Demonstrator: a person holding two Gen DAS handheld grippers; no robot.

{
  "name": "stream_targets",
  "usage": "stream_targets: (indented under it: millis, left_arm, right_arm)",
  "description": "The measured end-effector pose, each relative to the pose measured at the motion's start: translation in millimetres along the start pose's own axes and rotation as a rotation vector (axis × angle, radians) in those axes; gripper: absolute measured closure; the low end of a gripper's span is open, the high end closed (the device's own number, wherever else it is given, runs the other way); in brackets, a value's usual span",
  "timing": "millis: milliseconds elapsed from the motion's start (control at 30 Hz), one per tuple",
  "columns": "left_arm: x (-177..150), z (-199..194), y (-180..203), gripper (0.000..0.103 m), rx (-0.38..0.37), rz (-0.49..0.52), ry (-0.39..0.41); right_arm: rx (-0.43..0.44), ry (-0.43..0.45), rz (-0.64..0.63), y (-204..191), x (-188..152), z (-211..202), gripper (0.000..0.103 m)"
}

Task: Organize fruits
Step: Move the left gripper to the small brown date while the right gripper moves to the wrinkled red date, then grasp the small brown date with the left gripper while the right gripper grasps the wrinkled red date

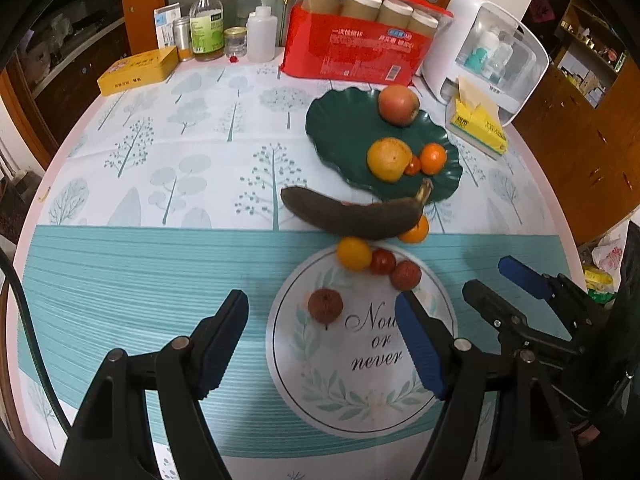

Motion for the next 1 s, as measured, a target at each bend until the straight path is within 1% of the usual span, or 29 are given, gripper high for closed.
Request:
stream_targets:
  millis: [300,400,600,700,800,867,1000]
  left_arm:
    - [-8,29,-2,0.029,-0.015,0.018,-0.072]
    - [-7,41,1,0.03,-0.015,0.04,-0.093]
    - [-5,63,8,0.036,-0.026,0.063,-0.131]
    - [-3,72,10,0.041,-0.031,0.069,-0.148]
    - [1,80,11,0.048,-0.032,0.073,-0.159]
    - [3,84,11,0.055,-0.036,0.071,-0.163]
    - [6,90,10,0.061,-0.046,0.069,-0.172]
  right_arm:
    - [-0.002,-0.011,-0.06,-10,-6,16,0.043]
    - [-0.007,-0.016,-0.083,-12,-6,23,0.043]
    - [-0.013,-0.035,-0.114,-13,-5,43,0.044]
    - [-0.015,-0.041,-0.133,-13,-4,52,0.045]
    - [-0.006,-0.043,-0.137,-13,-3,58,0.047]
    - [0.002,-0.051,-0.138,-12,-2,64,0.051]
    - [0.012,-0.066,-0.14,-12,-1,73,0.055]
Point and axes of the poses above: each gripper's, at about its wrist camera, not at the fingertips, and z roughly the way its jaws point, y to its right, x to its top, the point moved 8 cm from there along z, roughly the way its jaws point, and after that the axes turned 15 degrees about -y, right-handed, at the moved point
